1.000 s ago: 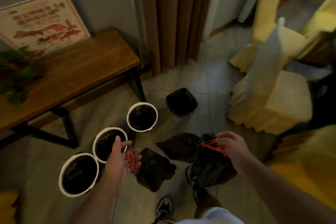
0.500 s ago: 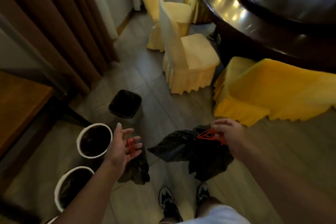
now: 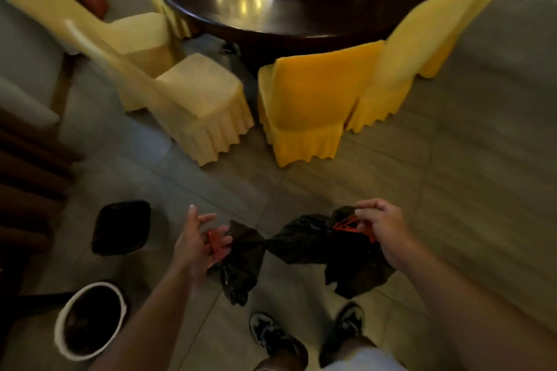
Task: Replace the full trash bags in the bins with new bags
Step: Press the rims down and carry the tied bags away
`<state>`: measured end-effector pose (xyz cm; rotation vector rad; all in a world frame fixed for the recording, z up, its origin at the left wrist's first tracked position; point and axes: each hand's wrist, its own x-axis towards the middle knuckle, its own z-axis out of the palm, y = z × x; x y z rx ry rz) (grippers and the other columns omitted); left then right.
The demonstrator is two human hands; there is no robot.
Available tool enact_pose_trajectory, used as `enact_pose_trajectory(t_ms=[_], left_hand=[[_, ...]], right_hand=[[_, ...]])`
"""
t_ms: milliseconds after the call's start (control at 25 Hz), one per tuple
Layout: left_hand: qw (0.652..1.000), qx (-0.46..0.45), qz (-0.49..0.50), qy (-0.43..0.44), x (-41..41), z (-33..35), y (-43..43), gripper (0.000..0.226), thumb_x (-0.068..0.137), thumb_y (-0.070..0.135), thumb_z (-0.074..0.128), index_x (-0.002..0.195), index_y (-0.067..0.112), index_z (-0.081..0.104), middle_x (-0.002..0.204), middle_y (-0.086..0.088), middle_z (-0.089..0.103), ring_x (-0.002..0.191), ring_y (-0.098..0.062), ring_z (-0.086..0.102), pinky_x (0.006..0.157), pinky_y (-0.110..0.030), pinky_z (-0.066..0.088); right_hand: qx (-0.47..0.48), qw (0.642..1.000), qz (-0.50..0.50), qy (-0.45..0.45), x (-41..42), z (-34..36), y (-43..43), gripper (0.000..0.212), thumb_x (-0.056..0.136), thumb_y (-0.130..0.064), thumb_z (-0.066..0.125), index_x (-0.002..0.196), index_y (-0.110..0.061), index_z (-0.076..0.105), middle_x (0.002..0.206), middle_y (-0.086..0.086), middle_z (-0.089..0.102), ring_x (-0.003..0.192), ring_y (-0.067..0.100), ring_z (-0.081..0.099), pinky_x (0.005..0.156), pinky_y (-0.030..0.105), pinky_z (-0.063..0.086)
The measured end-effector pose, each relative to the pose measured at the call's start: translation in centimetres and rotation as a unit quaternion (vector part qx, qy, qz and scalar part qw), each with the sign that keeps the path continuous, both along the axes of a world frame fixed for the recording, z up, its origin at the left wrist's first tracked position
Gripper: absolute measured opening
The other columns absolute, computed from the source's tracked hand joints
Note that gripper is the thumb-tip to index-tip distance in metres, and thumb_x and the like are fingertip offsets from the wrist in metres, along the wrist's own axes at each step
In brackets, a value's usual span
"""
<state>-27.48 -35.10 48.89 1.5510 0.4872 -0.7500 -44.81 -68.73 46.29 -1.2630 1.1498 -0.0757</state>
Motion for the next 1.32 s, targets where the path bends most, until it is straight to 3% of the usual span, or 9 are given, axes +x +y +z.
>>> enact_pose_trajectory(t_ms=[240,480,560,640,760,920,1080,1240,1320], left_hand=[[0.992,0.008,-0.121,-0.018,-2.5,-0.5,-15.2,0.08,0.086,0.087,0.041,0.126,0.023,0.067,0.117,-0.014,0.076,0.107,-0.034,0.073,0.083,-0.047,0.059],[0.98,-0.01,-0.199,-0.013,-6.1,-1.1,-30.6,0.059,0.101,0.067,0.048,0.125,0.018,0.068,0.112,-0.013,0.076,0.102,-0.034,0.075,0.086,-0.048,0.059],[0.973,-0.015,-0.231,-0.019,-7.3,-1.1,-36.3,0.034,0.101,0.042,0.06,0.122,0.017,0.07,0.108,-0.013,0.077,0.091,-0.03,0.078,0.084,-0.046,0.06],[0.961,-0.012,-0.273,-0.043,-7.9,-1.2,-41.8,0.028,0.091,0.023,0.067,0.118,0.015,0.07,0.099,-0.011,0.078,0.081,-0.026,0.077,0.08,-0.044,0.06],[0.945,-0.016,-0.322,-0.059,-9.0,-1.9,-50.4,0.025,0.086,0.023,0.066,0.109,0.017,0.072,0.095,-0.01,0.078,0.08,-0.027,0.076,0.078,-0.047,0.061],[0.917,-0.02,-0.394,-0.062,-9.9,-3.7,-60.7,0.013,0.092,0.016,0.067,0.095,0.024,0.076,0.093,-0.007,0.079,0.078,-0.025,0.077,0.076,-0.046,0.061],[0.876,-0.016,-0.477,-0.068,-10.7,-4.8,-71.0,0.013,0.093,0.013,0.07,0.101,0.023,0.074,0.097,-0.012,0.075,0.079,-0.024,0.075,0.074,-0.041,0.061],[0.827,0.004,-0.551,-0.114,-12.0,-5.2,-82.6,0.013,0.099,0.012,0.07,0.105,0.023,0.071,0.097,-0.014,0.072,0.077,-0.019,0.076,0.069,-0.036,0.06],[0.818,0.011,-0.561,-0.126,-12.7,-5.0,-88.3,0.014,0.098,0.013,0.071,0.105,0.025,0.072,0.095,-0.013,0.074,0.077,-0.019,0.077,0.069,-0.034,0.061]], right_hand=[[0.038,0.994,-0.103,-0.022,-8.7,-0.9,-9.6,0.024,0.071,-0.025,0.081,0.093,-0.033,0.078,0.083,0.005,0.078,0.064,0.02,0.073,0.057,0.029,0.058],[0.063,0.982,-0.17,-0.045,-16.2,-0.7,-19.7,0.033,0.071,-0.025,0.082,0.1,-0.039,0.077,0.1,0.009,0.081,0.08,0.019,0.077,0.066,0.028,0.058],[0.053,0.976,-0.205,-0.046,-18.6,-0.1,-22.9,0.032,0.074,-0.02,0.081,0.101,-0.038,0.077,0.103,0.012,0.078,0.076,0.016,0.076,0.063,0.026,0.057],[0.044,0.969,-0.24,-0.033,-20.7,-0.1,-25.7,0.03,0.083,-0.011,0.077,0.097,-0.038,0.078,0.104,0.012,0.078,0.076,0.015,0.077,0.06,0.024,0.057],[0.028,0.953,-0.303,0.004,-23.9,-0.6,-30.4,0.03,0.09,-0.002,0.074,0.089,-0.032,0.079,0.099,0.01,0.079,0.077,0.017,0.079,0.063,0.025,0.059],[0.011,0.929,-0.367,0.046,-26.6,-0.4,-37.2,0.023,0.088,-0.003,0.078,0.099,-0.023,0.073,0.095,0.012,0.078,0.069,0.018,0.076,0.058,0.025,0.058],[-0.03,0.922,-0.368,0.12,-28.1,0.5,-44.3,0.033,0.081,-0.007,0.085,0.103,-0.026,0.07,0.089,0.006,0.077,0.061,0.012,0.075,0.051,0.022,0.057],[-0.043,0.915,-0.364,0.171,-29.7,1.6,-52.4,0.036,0.074,-0.024,0.087,0.101,-0.038,0.067,0.095,0.0,0.076,0.086,0.023,0.076,0.079,0.045,0.065],[-0.056,0.905,-0.383,0.178,-30.7,2.0,-56.8,0.036,0.074,-0.028,0.087,0.1,-0.039,0.066,0.1,0.0,0.075,0.091,0.024,0.075,0.083,0.048,0.064]])
